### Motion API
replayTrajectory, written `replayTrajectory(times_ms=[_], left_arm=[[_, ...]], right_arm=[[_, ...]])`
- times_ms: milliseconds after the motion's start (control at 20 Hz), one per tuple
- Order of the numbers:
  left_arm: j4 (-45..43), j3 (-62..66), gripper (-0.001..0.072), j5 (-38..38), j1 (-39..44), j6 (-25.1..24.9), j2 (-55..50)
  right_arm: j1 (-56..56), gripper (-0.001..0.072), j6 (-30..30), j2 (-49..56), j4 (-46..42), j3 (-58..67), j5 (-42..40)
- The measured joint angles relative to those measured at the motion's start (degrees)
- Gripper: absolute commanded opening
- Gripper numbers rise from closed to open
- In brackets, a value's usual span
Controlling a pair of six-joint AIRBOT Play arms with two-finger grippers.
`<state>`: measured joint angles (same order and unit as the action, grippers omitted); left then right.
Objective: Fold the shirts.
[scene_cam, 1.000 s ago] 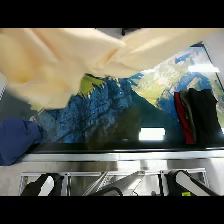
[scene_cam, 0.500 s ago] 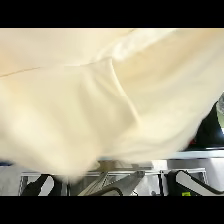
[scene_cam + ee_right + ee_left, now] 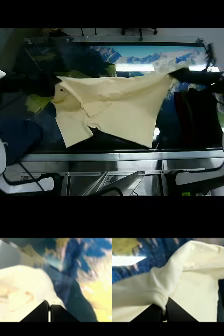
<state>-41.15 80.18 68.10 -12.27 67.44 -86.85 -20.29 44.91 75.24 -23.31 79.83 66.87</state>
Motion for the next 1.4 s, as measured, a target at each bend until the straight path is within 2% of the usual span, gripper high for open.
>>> replayTrajectory(times_ms=[50, 100, 150, 200, 400, 450, 500, 750, 900, 950, 1050, 1250, 1400], left_arm=[[0.2, -0.9, 0.0019, -1.4, -0.5, -0.2, -3.0], [0.2, -1.4, 0.0091, -2.3, -1.1, -0.4, -5.8], [0.3, -1.1, 0.0494, -2.7, -1.8, -0.5, -8.5], [0.6, 0.1, 0.0695, -2.6, -2.6, -0.6, -10.8], [0.1, 9.5, 0.0696, 4.0, -6.9, 0.7, -15.5], [-1.0, 12.1, 0.0696, 6.4, -8.2, 1.4, -15.9], [-3.0, 14.6, 0.0696, 9.1, -9.4, 2.5, -16.3], [-11.6, 15.9, 0.0696, 18.1, -13.0, 4.4, -17.0], [-13.0, 9.8, 0.0694, 18.1, -13.6, 2.8, -17.2], [-12.8, 7.7, 0.0648, 17.4, -13.7, 1.9, -17.3], [-12.2, 3.9, 0.0649, 15.8, -13.8, 0.2, -17.4], [-11.4, -0.9, 0.0649, 12.1, -13.7, -2.8, -17.7], [-10.2, -0.9, 0.0648, 12.0, -12.1, -4.1, -19.0]], right_arm=[[0.9, 0.0127, -0.5, 3.3, 0.1, -1.0, -1.6], [1.6, 0.0295, -0.8, 6.0, 0.8, -1.6, -2.9], [2.2, 0.0294, -1.3, 8.4, 1.6, -2.1, -4.0], [2.5, 0.0294, -1.7, 10.1, 2.6, -2.4, -4.8], [1.9, 0.0290, -2.1, 10.3, 3.3, -2.7, -5.5], [1.4, 0.0251, -0.9, 8.8, 1.7, -2.8, -4.8], [0.9, 0.0226, 0.8, 6.9, -0.8, -3.0, -3.9], [-0.1, 0.0226, 12.3, -4.3, -16.6, -10.6, -1.2], [-0.3, 0.0226, 16.7, -11.1, -21.2, -19.2, -0.7], [-0.4, 0.0227, 17.7, -12.7, -22.0, -21.6, -0.7], [-0.4, 0.0227, 20.0, -14.9, -23.5, -25.5, -0.5], [-0.4, 0.0227, 23.3, -16.6, -25.1, -28.8, 1.1], [-0.4, 0.0227, 26.1, -17.0, -26.9, -29.6, 2.9]])
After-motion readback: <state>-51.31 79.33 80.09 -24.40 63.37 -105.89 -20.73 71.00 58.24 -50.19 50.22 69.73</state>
